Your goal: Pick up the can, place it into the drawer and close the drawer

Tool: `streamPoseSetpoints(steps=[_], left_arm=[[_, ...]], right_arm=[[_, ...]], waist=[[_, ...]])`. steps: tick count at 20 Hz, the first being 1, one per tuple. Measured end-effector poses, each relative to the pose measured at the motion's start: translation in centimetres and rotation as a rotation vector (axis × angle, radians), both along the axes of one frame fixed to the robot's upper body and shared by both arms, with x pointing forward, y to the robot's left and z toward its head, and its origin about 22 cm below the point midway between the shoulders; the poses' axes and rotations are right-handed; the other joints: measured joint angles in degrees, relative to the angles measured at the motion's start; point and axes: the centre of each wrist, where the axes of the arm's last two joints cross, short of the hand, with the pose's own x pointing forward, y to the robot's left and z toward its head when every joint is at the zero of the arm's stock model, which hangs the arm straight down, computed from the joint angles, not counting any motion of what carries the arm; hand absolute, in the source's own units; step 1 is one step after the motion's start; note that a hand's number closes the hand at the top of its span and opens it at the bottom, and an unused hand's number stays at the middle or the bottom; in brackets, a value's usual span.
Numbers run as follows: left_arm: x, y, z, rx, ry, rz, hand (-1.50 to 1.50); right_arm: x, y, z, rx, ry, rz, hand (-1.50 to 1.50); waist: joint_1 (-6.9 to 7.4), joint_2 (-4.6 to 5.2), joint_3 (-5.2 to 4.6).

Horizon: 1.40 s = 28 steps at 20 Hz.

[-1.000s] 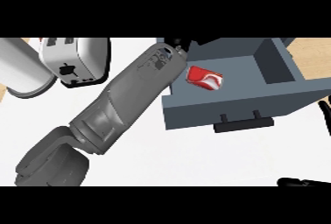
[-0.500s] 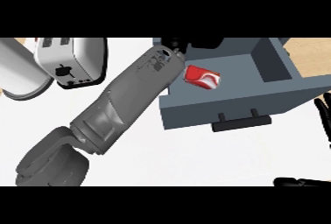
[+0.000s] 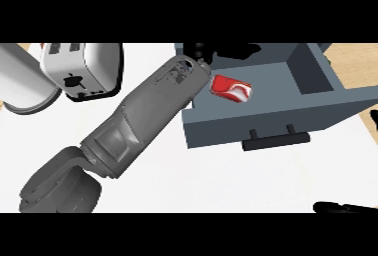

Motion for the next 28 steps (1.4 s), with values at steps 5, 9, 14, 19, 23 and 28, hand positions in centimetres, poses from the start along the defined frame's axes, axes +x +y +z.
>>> streamPoseSetpoints(steps=[5,9,14,19,23,28], left_arm=[[-0.3,-0.5,0.6,-0.044,0.011,-0.007,-1.50],[-0.4,-0.4,0.4,-0.086,0.003,-0.020,-1.50],[-0.4,-0.9,1.5,-0.119,-0.024,-0.017,-1.50],[-0.7,-1.2,1.7,-0.122,-0.041,-0.015,-1.50],[-0.8,-1.5,2.3,-0.128,-0.037,-0.013,-1.50],[-0.9,-1.4,2.5,-0.142,-0.023,-0.017,-1.50]], right_arm=[[0.1,-0.3,1.4,-0.148,-0.053,-0.008,-1.50],[0.6,0.5,2.3,-0.248,-0.092,-0.008,-1.50],[1.1,1.6,2.5,-0.414,-0.109,-0.022,-1.50],[2.6,2.9,1.5,-0.605,-0.098,-0.063,-1.50],[3.9,3.6,0.3,-0.746,-0.082,-0.082,-1.50],[5.4,4.8,-2.1,-0.897,-0.029,-0.113,-1.50]], waist=[[0.40,-0.09,-0.01],[1.50,-0.15,-0.06],[2.60,-0.40,-0.07],[4.61,-0.82,-0.09],[5.56,-1.09,-0.09],[7.12,-1.52,-0.11]])
